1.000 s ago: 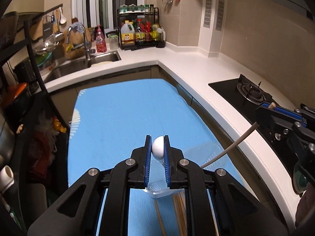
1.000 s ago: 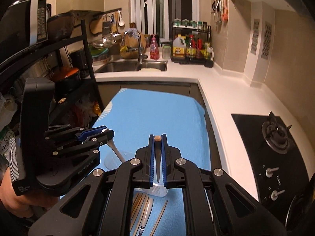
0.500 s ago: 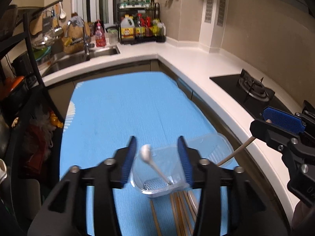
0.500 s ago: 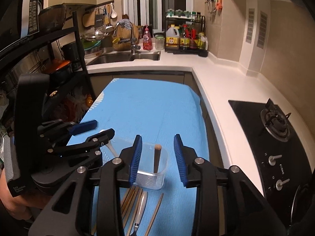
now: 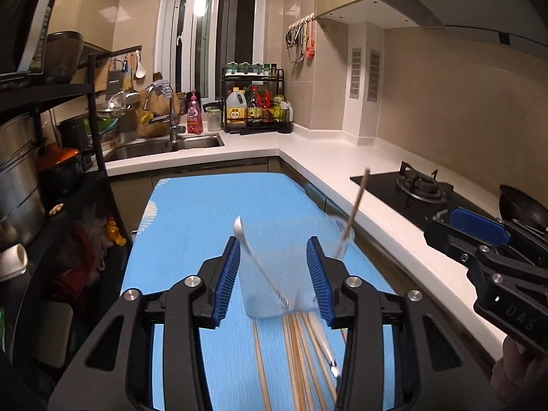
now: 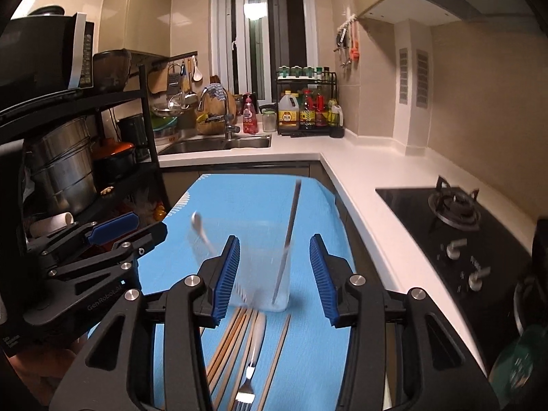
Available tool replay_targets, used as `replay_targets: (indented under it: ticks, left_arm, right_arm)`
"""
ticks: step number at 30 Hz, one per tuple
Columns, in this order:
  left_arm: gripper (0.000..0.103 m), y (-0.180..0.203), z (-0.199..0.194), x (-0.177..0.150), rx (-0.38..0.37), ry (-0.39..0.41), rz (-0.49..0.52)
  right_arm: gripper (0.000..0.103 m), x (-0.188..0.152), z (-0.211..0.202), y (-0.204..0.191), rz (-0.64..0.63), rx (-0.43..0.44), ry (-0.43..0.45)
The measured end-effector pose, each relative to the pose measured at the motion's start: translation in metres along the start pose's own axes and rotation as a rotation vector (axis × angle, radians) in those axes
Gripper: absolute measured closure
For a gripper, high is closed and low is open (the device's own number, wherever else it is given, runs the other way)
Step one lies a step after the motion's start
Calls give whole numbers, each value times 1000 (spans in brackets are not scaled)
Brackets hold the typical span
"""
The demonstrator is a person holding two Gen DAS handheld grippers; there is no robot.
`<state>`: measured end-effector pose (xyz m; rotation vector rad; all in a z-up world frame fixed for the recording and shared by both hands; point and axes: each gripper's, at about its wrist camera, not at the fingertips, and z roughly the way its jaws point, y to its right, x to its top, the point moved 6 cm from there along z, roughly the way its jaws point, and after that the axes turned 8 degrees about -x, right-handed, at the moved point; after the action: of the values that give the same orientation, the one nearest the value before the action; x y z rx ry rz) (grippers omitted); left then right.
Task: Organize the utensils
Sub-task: 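Open the left tool to drop the spoon in while the right tool drops its chopstick in, then move both open tools back down to the remaining chopsticks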
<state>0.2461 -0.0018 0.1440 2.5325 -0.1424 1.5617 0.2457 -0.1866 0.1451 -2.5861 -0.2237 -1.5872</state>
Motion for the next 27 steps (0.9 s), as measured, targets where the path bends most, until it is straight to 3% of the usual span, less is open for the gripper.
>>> replay_targets:
  ticks: [9,17,24,27]
  left_arm:
    - [74,1,-25,-87,5,-37,-14]
    - [81,-2,-45,-144,20,-51,-35]
    - [89,-1,-57,-183,20,-80,-36]
    - [89,-4,-60,-193,14,-84,-50]
  right_arm:
    - [60,-109,-13,1,4,-15,-89]
    - [60,-175,-22,-7,20,-23,-115]
    - [81,-199,-28,-2,16,-19,-132]
    - [84,-199,-26,6,39,-26,-140]
